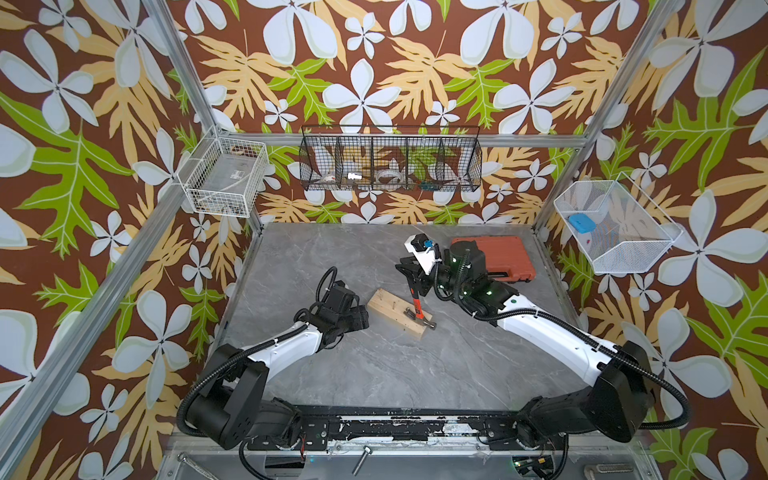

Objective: Use a claw hammer to pull out a nail
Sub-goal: Move the mounting plate to the center of the board, then adjust the hammer at the mounting plate.

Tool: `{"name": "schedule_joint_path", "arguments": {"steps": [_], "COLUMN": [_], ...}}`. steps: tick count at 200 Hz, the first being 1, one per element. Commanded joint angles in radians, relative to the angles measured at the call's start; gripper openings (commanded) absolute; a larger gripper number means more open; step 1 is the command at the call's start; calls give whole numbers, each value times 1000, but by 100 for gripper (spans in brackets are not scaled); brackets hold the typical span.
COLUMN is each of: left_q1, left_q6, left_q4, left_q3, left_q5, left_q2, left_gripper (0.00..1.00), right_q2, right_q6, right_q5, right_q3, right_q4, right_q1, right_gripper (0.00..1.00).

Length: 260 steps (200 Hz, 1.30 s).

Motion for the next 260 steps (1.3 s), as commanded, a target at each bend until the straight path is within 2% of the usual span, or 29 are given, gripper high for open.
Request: {"name": "schedule_joint_path", "arguments": {"steps": [1,36,78,91,110,138,174,191,204,260], "left_q1": [13,28,10,-31,-155,-282,-354,-385,-405,-407], "left_q6": [27,68,172,216,318,407,466,500,518,527], "left_q4": [26,53,178,254,405,692,850,1021,1131,1257], "left_q3": [33,49,-65,-114,-185,-286,-266,-289,-293,-231], "left_q5": [34,101,98,96,44,-49,-102,-92,-127,-153], "left_q2": [36,32,-188,-273,-371,-440,-329,-250,-190,-23], "left_gripper": [78,77,76,75,74,73,70,67,67,66], "right_q2": [-20,-42,-49,-49,-52,-47,-23,-28,-30,-20], "right_q6": [5,-1,1,1,3,17,40,58,70,101], "right_q5": [10,-1,-20,-22,-23,-14,-17,-7,0,-5], "right_q3": [-17,-50,-52,-49,-48,-47,-28,-44,-51,-53], "right_q4": [111,132,106,91,76,70,62,98,119,159], "right_q1": [4,3,2,2,2,2,2,2,2,2], "right_gripper": [0,0,0,0,0,0,0,0,0,0]}}
